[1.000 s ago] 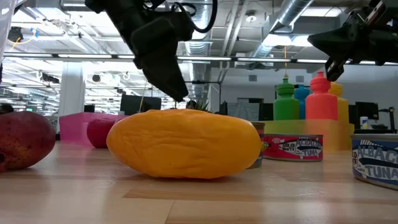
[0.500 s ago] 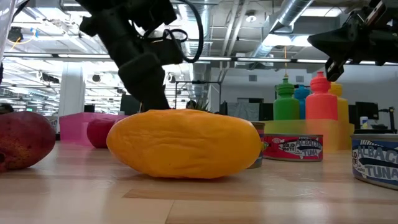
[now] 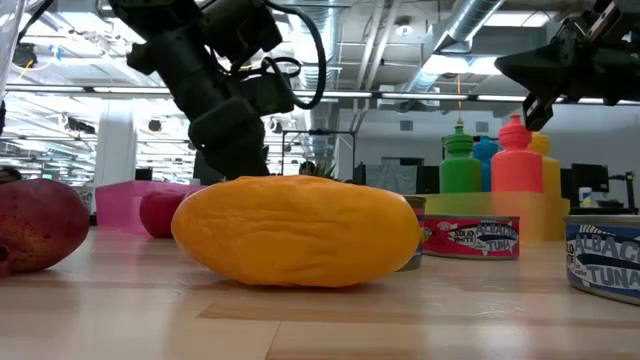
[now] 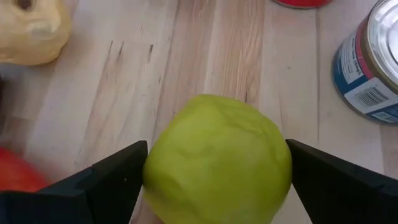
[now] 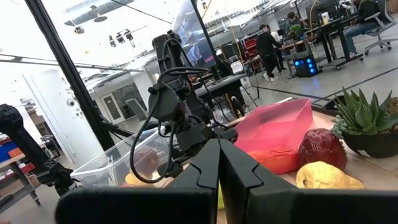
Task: Pick & Place Food Item
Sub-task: Put the green apple into the transparent bin
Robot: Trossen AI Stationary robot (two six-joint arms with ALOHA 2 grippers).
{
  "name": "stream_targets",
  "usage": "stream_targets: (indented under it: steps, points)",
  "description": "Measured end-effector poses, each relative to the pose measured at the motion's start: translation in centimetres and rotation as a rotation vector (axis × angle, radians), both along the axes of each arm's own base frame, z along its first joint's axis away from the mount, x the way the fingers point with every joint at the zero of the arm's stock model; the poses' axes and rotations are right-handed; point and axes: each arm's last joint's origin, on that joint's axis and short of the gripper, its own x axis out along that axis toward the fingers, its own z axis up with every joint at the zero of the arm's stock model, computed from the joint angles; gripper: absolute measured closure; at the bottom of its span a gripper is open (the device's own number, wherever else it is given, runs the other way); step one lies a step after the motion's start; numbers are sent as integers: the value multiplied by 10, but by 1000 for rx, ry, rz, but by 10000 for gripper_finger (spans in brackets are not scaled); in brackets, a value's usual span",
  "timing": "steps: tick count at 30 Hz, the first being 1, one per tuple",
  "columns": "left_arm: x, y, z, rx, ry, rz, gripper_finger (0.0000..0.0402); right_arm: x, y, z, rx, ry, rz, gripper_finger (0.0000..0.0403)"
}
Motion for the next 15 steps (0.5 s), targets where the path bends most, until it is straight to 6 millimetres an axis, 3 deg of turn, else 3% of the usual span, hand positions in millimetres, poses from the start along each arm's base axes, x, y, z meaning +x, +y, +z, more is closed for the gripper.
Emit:
stream_targets:
  steps: [8, 15]
  points:
    - [4, -1, 4, -74, -20, 54, 53, 0, 0, 0, 0, 1, 0, 403]
    - [23, -2, 30, -75, -127, 106, 53, 0, 0, 0, 0, 1, 0, 403]
